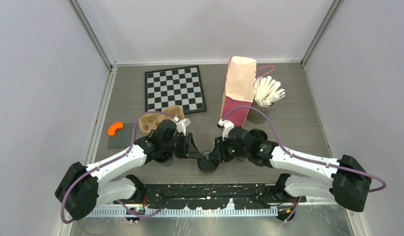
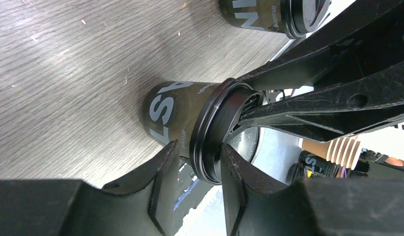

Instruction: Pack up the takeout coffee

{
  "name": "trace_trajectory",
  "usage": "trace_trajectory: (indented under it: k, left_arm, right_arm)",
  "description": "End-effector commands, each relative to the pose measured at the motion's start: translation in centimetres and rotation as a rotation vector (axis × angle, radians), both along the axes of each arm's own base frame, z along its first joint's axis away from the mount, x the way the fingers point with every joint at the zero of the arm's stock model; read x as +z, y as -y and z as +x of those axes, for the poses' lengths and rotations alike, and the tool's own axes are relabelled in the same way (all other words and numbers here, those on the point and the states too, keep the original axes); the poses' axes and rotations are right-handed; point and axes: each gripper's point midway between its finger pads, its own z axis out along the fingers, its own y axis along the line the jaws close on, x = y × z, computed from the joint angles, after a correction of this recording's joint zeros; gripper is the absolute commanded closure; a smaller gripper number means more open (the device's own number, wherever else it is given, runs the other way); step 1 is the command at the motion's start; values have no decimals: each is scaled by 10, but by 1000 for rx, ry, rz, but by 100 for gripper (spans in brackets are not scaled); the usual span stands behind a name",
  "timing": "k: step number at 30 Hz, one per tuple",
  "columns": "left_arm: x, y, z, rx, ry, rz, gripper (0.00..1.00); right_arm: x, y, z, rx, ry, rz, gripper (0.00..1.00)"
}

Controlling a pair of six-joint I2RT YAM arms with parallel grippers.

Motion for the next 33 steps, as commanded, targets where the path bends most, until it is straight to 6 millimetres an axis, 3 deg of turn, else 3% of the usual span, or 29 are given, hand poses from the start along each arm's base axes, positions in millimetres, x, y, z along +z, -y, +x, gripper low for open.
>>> trace_trajectory:
  k: [1,5,14,17,19,21,24,27,30,33]
  left_arm:
    - [-28,-12,-4,29,-50,76,65]
    - [-43,-22,-10,52,-75,122,73]
    - [-75,-45,-26,81,-127,223,77]
    - [-74,-47,-26,91,-116,220,79]
    - [-64,-42,-24,86,-101,187,79]
    - [-38,-29,-19,71,-70,105,74]
    - [10,-17,-6,87,7,13,58]
    - [45,-21,5,142,63,11,42]
    - [62,-32,3,197,64,28,35]
    - [67,-28,-11,203,6,-72,34]
  right_arm:
    - [-44,34,-16,-17,-52,-132,65]
    - [-55,42,-20,-58,-72,-122,65]
    - [-60,48,-25,-91,-92,-100,65]
    - [-62,48,-26,-96,-105,-99,65]
    - [-62,47,-26,-103,-113,-94,65]
    - [-59,44,-26,-117,-122,-78,66]
    - [-49,40,-22,-148,-123,-41,65]
    - [-39,37,-19,-172,-114,-7,65]
    - [-36,37,-17,-199,-115,6,65]
    - [-35,37,-15,-232,-122,19,65]
